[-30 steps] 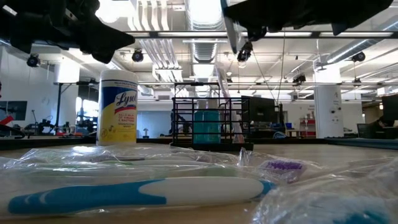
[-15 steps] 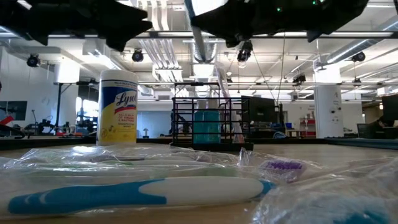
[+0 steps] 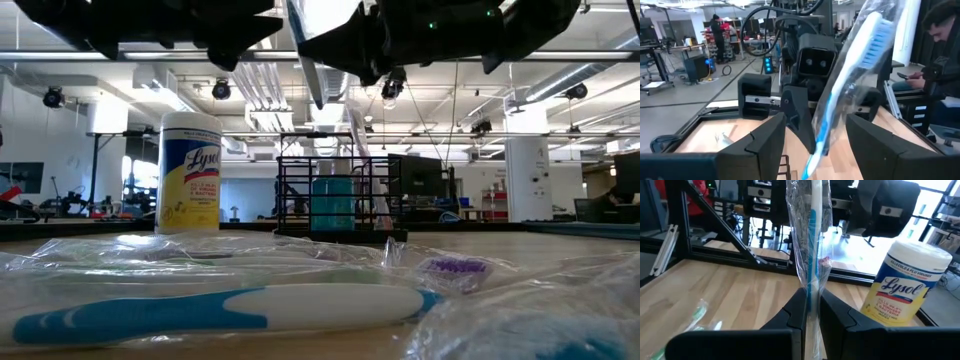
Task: Pick & Place toothbrushing station
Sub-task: Put the top blue toothbrush into the black wire organizer
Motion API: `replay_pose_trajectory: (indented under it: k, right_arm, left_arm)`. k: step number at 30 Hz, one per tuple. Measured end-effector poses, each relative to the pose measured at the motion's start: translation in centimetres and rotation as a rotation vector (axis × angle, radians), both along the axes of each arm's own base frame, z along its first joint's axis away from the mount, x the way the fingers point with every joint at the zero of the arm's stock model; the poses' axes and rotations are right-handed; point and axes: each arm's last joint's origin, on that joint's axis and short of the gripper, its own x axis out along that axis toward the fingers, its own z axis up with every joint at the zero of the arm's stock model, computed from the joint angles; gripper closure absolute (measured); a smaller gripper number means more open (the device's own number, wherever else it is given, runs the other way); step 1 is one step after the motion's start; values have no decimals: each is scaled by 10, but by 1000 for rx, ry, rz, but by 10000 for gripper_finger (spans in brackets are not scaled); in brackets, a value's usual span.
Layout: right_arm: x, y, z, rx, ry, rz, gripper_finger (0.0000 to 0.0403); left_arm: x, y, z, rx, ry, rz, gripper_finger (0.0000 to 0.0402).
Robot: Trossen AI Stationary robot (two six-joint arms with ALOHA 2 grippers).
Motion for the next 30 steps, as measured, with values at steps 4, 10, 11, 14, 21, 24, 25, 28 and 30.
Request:
replay_pose_trajectory:
  k: [4,10,11,14,21,24,25,28,30]
  right_arm:
    - [0,-1,-2,0,6,-24,374]
    - [0,-1,-2,1,8,-25,374]
    - [0,-1,-2,1,8,-25,374]
    - [0,-1,-2,1,6,-26,374]
    - [0,-1,-2,1,3,-26,374]
    - [0,-1,-2,3,4,-26,374]
    - [0,-1,-2,2,6,-26,374]
    - [0,-1,-2,5,7,-25,374]
    - [0,-1,-2,5,8,-24,374]
  left_arm:
    - [9,0,1,-6,3,-4,186]
    - [15,-2,1,-16,-3,-31,186]
    - [15,-2,2,-20,-10,-32,186]
    - [15,-2,1,-21,-23,-32,187]
    - [18,-2,0,-22,-38,-32,239]
    - [19,-2,-2,-22,-32,-32,293]
    - [19,-2,-2,-22,-32,-32,314]
    - [19,-2,-2,-16,-31,-32,377]
    - [19,-3,-2,-14,-31,-48,386]
